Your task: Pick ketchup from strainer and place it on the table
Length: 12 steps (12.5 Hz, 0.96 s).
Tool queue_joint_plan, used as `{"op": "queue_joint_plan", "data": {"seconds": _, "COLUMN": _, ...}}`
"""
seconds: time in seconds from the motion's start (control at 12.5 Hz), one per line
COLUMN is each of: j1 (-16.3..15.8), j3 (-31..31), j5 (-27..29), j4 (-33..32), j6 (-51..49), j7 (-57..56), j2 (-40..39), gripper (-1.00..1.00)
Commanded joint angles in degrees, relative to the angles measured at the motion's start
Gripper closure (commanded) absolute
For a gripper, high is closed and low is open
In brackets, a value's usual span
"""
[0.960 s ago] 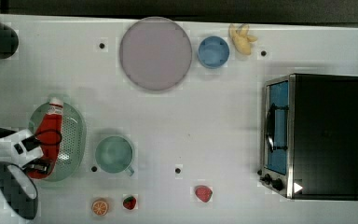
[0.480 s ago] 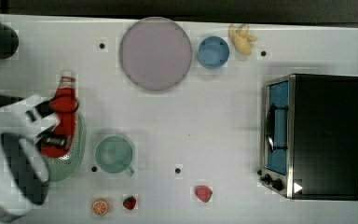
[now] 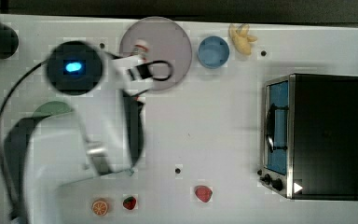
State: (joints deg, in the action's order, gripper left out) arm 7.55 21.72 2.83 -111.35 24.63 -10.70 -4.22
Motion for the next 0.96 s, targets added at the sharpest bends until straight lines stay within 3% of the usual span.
{"op": "queue_joint_plan", "data": {"seconds": 0.08, "j1": 2.04, "j3": -5.13, "j5": 0.24, "j4": 0.49, "j6": -0.21, "j7": -9.07, "j2": 0.71, "gripper": -0.22}}
{"op": "queue_joint_plan", "data": {"seconds": 0.64, "j1": 2.63, "j3": -14.86, "j5": 0.21, "j4": -7.8, "j6": 0.36, "j7": -12.71, "j2": 0.28, "gripper": -0.22}}
{"op": "queue_joint_plan", "data": {"seconds": 0.96, "j1": 2.65, "j3": -15.62, "j5": -0.88, "j4": -15.21, "j6": 9.87, "j7": -12.72, "j2": -1.68, "gripper": -0.22}}
